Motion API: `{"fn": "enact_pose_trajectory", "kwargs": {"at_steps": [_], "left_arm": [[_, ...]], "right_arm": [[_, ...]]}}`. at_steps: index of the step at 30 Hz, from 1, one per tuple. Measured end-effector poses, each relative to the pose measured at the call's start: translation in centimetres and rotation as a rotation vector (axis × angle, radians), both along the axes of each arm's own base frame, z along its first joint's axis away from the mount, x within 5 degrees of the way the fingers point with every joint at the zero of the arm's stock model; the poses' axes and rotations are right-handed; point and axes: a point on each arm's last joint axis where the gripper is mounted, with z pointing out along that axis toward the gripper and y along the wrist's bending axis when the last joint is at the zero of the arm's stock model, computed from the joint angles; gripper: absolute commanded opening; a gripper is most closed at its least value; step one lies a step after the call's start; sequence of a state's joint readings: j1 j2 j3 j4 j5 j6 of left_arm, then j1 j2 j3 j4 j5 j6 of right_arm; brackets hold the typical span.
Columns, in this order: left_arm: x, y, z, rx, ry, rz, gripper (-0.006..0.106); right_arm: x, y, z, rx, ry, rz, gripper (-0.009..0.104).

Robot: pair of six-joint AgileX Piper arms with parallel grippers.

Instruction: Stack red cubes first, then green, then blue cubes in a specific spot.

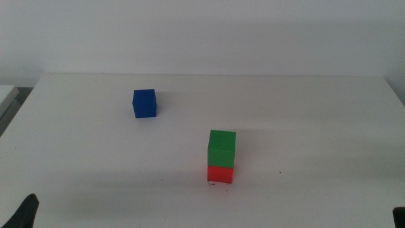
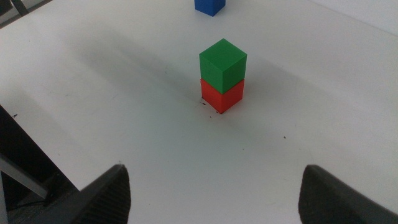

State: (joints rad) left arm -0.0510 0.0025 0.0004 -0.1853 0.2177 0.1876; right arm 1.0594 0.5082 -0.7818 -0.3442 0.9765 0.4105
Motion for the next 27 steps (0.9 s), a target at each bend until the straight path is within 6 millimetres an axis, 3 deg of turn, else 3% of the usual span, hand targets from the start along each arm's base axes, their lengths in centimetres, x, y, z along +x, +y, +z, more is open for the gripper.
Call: {"fn": "enact_pose_trajectory", "kwargs": {"at_steps": [6, 8, 10, 13, 16, 19, 23, 27], "left_arm": [[0.0, 0.0, -0.1, 0.023, 0.008, 0.001, 0.094], [0.2, -0.1, 0.9, 0.026, 0.064, -0.009, 0.094], [0.7, -0.2, 3.1, 0.038, 0.162, -0.026, 0.094], [2.3, -0.5, 8.1, 0.077, 0.37, -0.06, 0.094], [4.7, -0.6, 13.5, 0.11, 0.489, -0.073, 0.094], [7.4, -0.8, 16.4, 0.062, 0.611, -0.068, 0.094], [11.9, -1.4, 17.2, -0.064, 0.775, -0.046, 0.094], [16.5, -2.2, 15.9, -0.163, 0.864, -0.049, 0.094]], "right_arm": [[0.0, 0.0, 0.0, 0.0, 0.0, 0.0, 0.093], [0.0, 0.0, 0.0, 0.0, 0.0, 0.0, 0.093], [0.0, 0.0, 0.0, 0.0, 0.0, 0.0, 0.093], [0.0, 0.0, 0.0, 0.0, 0.0, 0.0, 0.093], [0.0, 0.0, 0.0, 0.0, 0.0, 0.0, 0.093], [0.0, 0.0, 0.0, 0.0, 0.0, 0.0, 0.093], [0.0, 0.0, 0.0, 0.0, 0.0, 0.0, 0.093], [0.0, 0.0, 0.0, 0.0, 0.0, 0.0, 0.093]]}}
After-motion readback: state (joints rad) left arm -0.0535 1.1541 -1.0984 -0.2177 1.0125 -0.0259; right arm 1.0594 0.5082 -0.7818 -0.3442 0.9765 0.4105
